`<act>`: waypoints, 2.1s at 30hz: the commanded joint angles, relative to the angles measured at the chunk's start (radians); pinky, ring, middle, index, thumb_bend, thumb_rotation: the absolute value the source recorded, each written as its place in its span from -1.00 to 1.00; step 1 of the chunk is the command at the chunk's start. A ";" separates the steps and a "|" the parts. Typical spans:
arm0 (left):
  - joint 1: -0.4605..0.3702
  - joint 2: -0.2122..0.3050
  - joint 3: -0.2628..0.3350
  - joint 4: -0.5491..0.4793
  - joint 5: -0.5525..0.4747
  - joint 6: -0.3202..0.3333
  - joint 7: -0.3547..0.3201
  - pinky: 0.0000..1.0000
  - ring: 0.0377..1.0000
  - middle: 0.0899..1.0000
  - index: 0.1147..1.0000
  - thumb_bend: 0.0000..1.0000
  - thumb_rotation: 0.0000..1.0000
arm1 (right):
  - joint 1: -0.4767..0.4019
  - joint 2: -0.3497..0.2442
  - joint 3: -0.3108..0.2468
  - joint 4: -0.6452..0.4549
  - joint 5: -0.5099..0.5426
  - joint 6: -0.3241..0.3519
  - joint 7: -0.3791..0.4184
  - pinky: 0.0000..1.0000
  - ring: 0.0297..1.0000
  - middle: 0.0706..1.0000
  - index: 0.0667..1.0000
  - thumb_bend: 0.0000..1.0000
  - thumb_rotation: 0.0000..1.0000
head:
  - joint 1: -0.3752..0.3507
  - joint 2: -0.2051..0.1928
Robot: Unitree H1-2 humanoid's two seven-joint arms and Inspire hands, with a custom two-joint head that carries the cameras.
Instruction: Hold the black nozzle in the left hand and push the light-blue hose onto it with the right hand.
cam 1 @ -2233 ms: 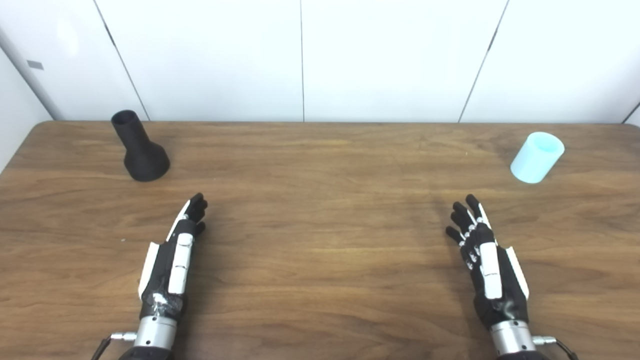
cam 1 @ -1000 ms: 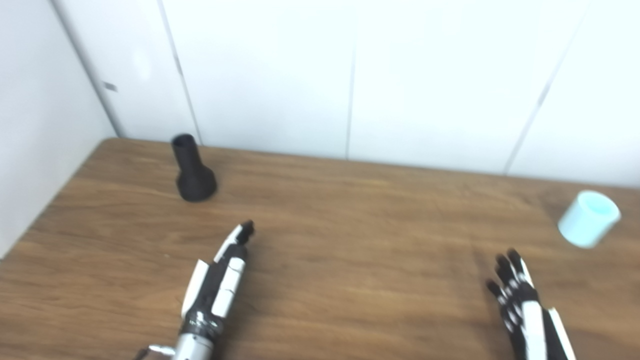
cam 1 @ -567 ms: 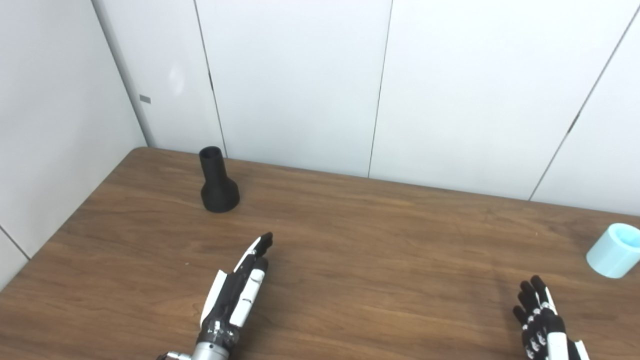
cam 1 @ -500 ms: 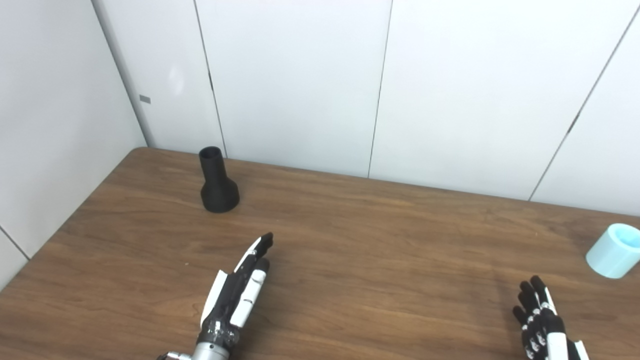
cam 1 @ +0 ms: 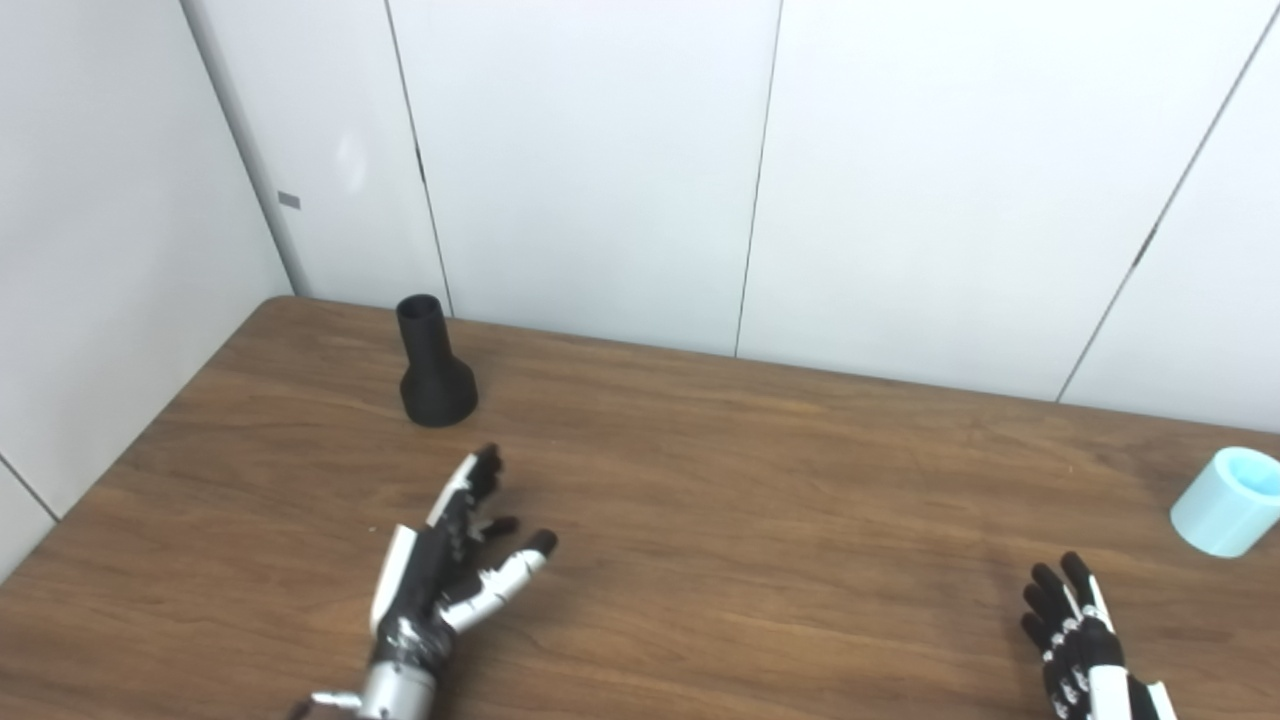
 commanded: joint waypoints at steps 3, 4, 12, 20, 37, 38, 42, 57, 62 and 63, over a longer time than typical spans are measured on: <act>-0.095 0.050 0.033 -0.007 0.039 0.013 0.043 0.82 0.80 0.82 0.84 0.63 -0.51 | 0.033 0.001 -0.001 0.058 -0.003 -0.009 -0.002 0.84 0.87 0.88 0.97 0.38 1.00 | 0.002 0.000; -0.122 0.061 0.044 -0.005 0.037 0.037 0.050 0.83 0.81 0.83 0.85 0.63 -0.50 | 0.032 0.002 0.000 0.058 -0.005 -0.009 -0.002 0.84 0.87 0.88 0.98 0.37 1.00 | 0.000 0.000; -0.269 0.156 0.059 -0.003 0.167 0.238 0.095 0.95 0.93 0.90 0.99 0.62 -0.54 | 0.038 0.004 0.006 0.046 -0.017 -0.001 -0.005 0.83 0.88 0.88 1.00 0.34 1.00 | -0.003 0.004; -0.365 0.241 0.051 0.073 0.262 0.380 0.109 0.98 1.00 1.00 1.00 0.72 -0.43 | 0.046 0.001 0.008 0.029 -0.021 0.011 -0.007 0.81 0.87 0.88 0.99 0.25 1.00 | 0.006 0.011; -0.490 0.373 -0.099 0.385 0.440 0.385 0.178 1.00 0.96 0.92 0.94 1.00 -0.24 | 0.055 -0.009 0.021 0.016 0.002 -0.005 0.010 0.68 0.76 0.77 0.96 0.21 1.00 | -0.003 0.027; -0.495 0.380 -0.117 0.390 0.453 0.389 0.173 1.00 0.96 0.91 0.90 1.00 -0.25 | 0.055 -0.008 0.021 0.017 0.002 -0.007 0.010 0.68 0.76 0.76 0.95 0.19 1.00 | -0.003 0.027; -0.512 0.391 -0.159 0.402 0.486 0.407 0.169 1.00 0.98 0.90 0.85 1.00 -0.21 | 0.061 -0.009 0.024 0.007 -0.002 -0.002 0.009 0.68 0.77 0.76 0.93 0.16 1.00 | -0.002 0.031; -0.560 0.418 -0.236 0.493 0.520 0.418 0.149 1.00 0.99 0.84 0.78 1.00 -0.20 | 0.067 -0.010 0.030 -0.011 -0.013 0.010 0.000 0.68 0.78 0.76 0.92 0.11 1.00 | -0.005 0.041; -0.587 0.427 -0.246 0.565 0.520 0.416 0.161 1.00 0.97 0.82 0.72 0.97 -0.23 | 0.070 -0.010 0.030 -0.019 -0.014 0.017 0.000 0.69 0.78 0.77 0.93 0.10 1.00 | -0.006 0.046; -0.590 0.425 -0.243 0.573 0.512 0.410 0.162 1.00 0.97 0.82 0.72 0.96 -0.25 | 0.071 -0.011 0.031 -0.019 -0.014 0.016 0.001 0.70 0.79 0.77 0.93 0.09 1.00 | -0.006 0.046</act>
